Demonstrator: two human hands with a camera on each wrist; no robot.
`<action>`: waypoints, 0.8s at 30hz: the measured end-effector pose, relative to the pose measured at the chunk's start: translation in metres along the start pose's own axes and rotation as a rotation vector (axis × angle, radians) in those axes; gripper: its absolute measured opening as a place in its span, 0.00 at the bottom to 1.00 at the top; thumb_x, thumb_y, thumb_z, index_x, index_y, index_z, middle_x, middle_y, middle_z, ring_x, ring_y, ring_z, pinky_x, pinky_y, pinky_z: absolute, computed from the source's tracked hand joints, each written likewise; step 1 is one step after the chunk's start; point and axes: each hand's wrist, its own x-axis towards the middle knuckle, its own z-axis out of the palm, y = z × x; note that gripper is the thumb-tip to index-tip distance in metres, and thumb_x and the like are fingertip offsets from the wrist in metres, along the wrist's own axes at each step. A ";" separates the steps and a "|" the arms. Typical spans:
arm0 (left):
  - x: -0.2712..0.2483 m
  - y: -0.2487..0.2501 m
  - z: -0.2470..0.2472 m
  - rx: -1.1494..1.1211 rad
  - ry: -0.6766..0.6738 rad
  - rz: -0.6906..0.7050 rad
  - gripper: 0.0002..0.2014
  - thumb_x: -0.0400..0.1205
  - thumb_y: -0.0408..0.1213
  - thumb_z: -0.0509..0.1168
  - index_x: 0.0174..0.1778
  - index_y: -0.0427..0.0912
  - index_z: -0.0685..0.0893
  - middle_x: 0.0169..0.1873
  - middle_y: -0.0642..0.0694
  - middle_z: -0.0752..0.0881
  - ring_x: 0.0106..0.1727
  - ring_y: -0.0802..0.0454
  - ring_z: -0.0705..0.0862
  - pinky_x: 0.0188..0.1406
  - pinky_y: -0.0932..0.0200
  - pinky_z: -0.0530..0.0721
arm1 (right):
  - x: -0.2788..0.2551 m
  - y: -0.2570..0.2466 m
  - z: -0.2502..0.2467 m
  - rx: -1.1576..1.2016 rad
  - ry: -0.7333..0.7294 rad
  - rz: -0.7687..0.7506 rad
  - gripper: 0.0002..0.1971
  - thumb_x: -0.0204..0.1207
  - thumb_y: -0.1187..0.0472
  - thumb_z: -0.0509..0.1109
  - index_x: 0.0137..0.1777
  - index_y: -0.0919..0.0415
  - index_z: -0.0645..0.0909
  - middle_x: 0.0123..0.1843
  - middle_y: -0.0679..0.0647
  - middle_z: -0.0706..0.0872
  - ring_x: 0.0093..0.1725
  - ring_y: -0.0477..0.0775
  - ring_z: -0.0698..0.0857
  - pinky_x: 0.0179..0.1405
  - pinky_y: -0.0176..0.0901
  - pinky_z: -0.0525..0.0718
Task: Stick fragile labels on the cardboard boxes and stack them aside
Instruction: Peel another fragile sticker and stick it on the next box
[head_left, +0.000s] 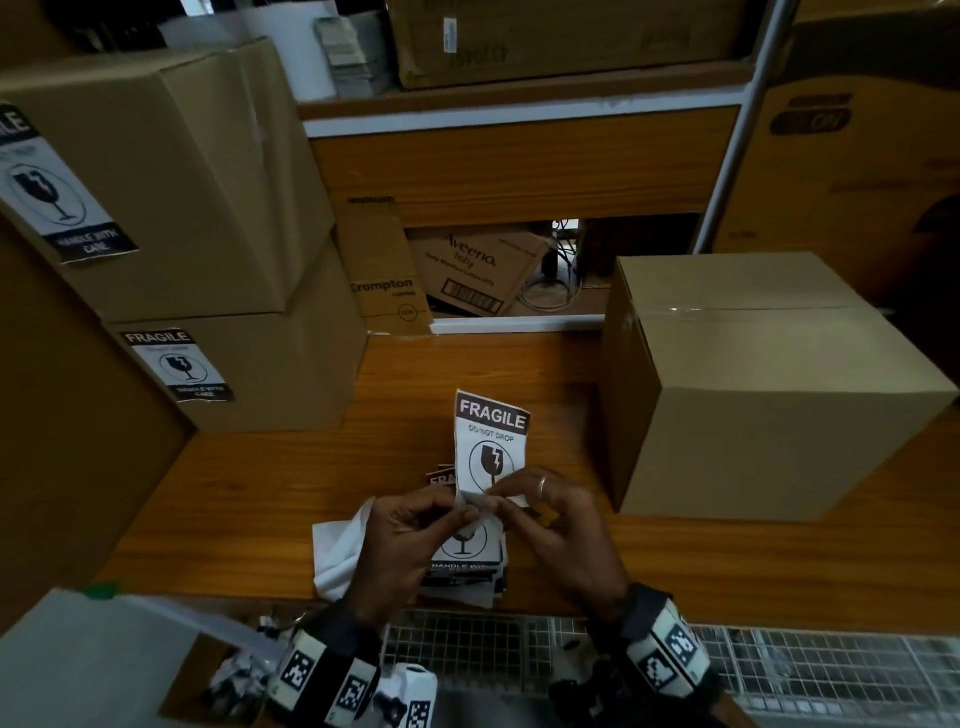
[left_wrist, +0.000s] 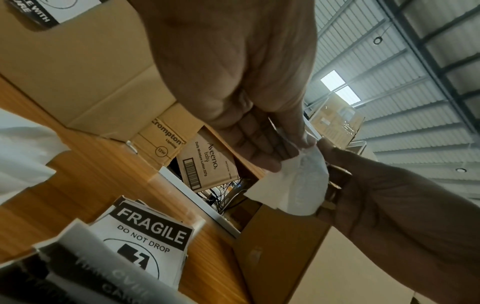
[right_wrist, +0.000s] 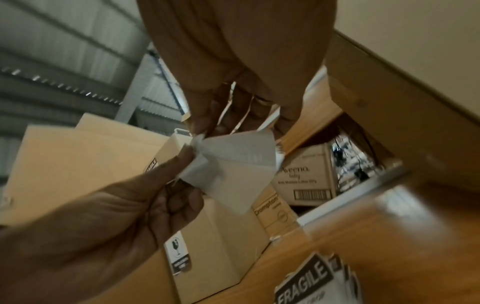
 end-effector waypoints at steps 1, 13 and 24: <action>-0.001 0.000 0.000 0.020 0.001 0.013 0.05 0.76 0.31 0.75 0.43 0.44 0.95 0.40 0.43 0.93 0.44 0.45 0.92 0.45 0.55 0.89 | -0.001 0.001 -0.001 0.037 0.015 0.028 0.02 0.82 0.65 0.75 0.49 0.59 0.90 0.48 0.44 0.90 0.53 0.45 0.89 0.48 0.31 0.84; -0.016 0.006 -0.007 -0.004 -0.130 -0.104 0.08 0.79 0.41 0.74 0.42 0.39 0.91 0.53 0.39 0.91 0.55 0.41 0.90 0.50 0.51 0.90 | -0.013 0.001 -0.013 0.122 -0.007 0.160 0.04 0.85 0.62 0.71 0.50 0.61 0.86 0.48 0.54 0.89 0.52 0.54 0.88 0.50 0.50 0.86; -0.017 0.012 -0.012 -0.108 -0.143 -0.222 0.13 0.85 0.34 0.69 0.34 0.49 0.86 0.41 0.48 0.89 0.51 0.50 0.88 0.46 0.59 0.86 | -0.019 0.001 -0.005 0.189 0.066 0.209 0.07 0.88 0.67 0.64 0.49 0.65 0.81 0.40 0.39 0.86 0.44 0.38 0.84 0.44 0.31 0.81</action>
